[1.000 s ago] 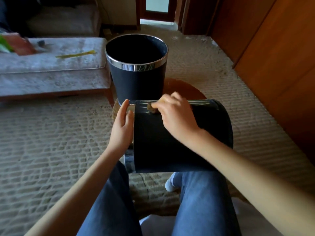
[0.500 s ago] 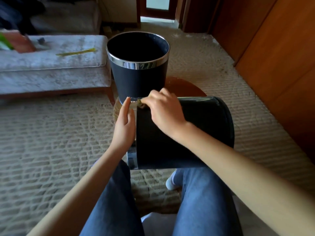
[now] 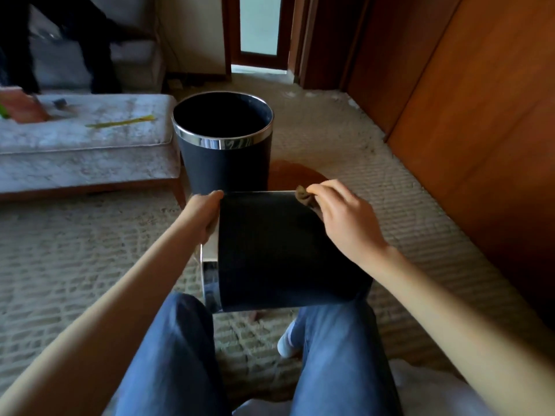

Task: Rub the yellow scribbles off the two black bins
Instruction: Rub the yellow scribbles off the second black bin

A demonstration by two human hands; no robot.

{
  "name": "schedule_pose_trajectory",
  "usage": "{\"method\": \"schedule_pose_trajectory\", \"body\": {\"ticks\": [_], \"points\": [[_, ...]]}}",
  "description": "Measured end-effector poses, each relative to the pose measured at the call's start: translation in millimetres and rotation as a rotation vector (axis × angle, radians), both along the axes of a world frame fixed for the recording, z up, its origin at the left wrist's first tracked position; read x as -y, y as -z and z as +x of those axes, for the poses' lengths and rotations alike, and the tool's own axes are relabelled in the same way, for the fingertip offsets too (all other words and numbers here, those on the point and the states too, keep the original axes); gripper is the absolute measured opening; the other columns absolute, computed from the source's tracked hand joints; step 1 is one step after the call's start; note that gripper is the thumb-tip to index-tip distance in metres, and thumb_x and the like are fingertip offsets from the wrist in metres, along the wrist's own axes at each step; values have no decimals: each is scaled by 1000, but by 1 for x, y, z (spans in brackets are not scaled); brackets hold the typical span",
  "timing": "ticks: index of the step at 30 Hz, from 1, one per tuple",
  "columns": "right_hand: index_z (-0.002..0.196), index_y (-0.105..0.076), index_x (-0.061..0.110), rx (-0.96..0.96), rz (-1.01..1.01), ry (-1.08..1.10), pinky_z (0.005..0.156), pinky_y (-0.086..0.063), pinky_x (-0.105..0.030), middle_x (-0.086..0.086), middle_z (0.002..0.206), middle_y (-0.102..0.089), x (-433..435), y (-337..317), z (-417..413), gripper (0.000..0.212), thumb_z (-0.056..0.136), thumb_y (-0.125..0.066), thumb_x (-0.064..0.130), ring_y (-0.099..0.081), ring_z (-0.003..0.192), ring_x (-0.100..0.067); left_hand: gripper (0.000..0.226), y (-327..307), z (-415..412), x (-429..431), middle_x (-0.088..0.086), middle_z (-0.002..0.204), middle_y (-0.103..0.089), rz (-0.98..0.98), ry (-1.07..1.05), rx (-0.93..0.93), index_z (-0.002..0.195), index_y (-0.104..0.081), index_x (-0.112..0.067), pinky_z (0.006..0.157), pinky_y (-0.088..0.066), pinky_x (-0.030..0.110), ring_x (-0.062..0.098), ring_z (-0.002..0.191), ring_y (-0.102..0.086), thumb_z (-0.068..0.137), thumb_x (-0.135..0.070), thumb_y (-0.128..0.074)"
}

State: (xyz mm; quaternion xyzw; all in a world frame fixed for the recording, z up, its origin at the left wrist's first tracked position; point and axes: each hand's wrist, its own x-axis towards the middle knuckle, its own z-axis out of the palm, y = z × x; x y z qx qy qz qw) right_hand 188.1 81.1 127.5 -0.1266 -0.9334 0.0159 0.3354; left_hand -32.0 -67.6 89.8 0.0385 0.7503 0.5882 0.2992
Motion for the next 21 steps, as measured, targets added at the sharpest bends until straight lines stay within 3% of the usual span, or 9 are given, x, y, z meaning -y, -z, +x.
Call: {"method": "schedule_pose_trajectory", "body": {"ticks": [3,7,10,11,13,15,18,21], "points": [[114,-64,7,-3,-22,124,52,-54,-37,-11,103,-67,-21,-8,29,24,99,-47,14,-66,75,-32,25,7,0,-4,8,63,-53,65,-45,30,85,-60,-9,42,-33,18,11,43,-46,97,-31,-59],[115,-62,4,-35,-108,247,66,-55,-35,-14,104,-68,-40,-23,46,26,103,-43,17,-66,86,-30,29,14,5,3,9,73,-62,65,-78,-73,82,-64,-8,46,-40,19,14,55,-51,95,-33,-60],[111,-60,5,-132,-382,294,64,-41,-8,-6,96,-64,-43,-35,46,16,102,-49,12,-61,77,-13,49,25,9,10,13,103,-73,119,-111,-138,101,-70,-5,74,-51,32,19,78,-64,83,-49,-62],[110,-58,8,-161,-493,302,64,-40,-5,-2,96,-61,-42,-38,46,13,101,-50,11,-58,77,-6,48,27,12,12,11,108,-72,135,-117,-161,99,-72,-6,80,-50,35,19,84,-64,84,-50,-61],[110,-51,15,-227,-674,284,74,-45,-10,1,103,-57,-41,-42,45,15,97,-54,9,-60,90,-10,42,28,18,12,6,97,-70,154,-120,-194,76,-72,-11,78,-49,36,16,80,-61,91,-47,-57],[115,-47,25,-270,-824,207,86,-52,-32,-2,115,-58,-39,-43,46,31,90,-55,8,-60,105,-19,46,25,26,11,-1,72,-61,178,-114,-222,60,-62,-15,69,-44,33,10,68,-52,97,-40,-54],[111,-57,44,-289,-1006,94,93,-53,-43,-1,121,-61,-28,-47,47,46,78,-48,13,-61,111,-20,44,28,23,10,-2,63,-52,162,-110,-250,59,-55,-18,65,-39,32,10,63,-46,98,-38,-51],[94,-65,33,-384,-1151,52,86,-54,-38,1,100,-67,-22,-50,46,33,84,-45,7,-65,96,-17,39,27,21,12,6,70,-53,129,-95,-259,72,-59,-13,67,-40,34,16,67,-47,95,-43,-50]]}}
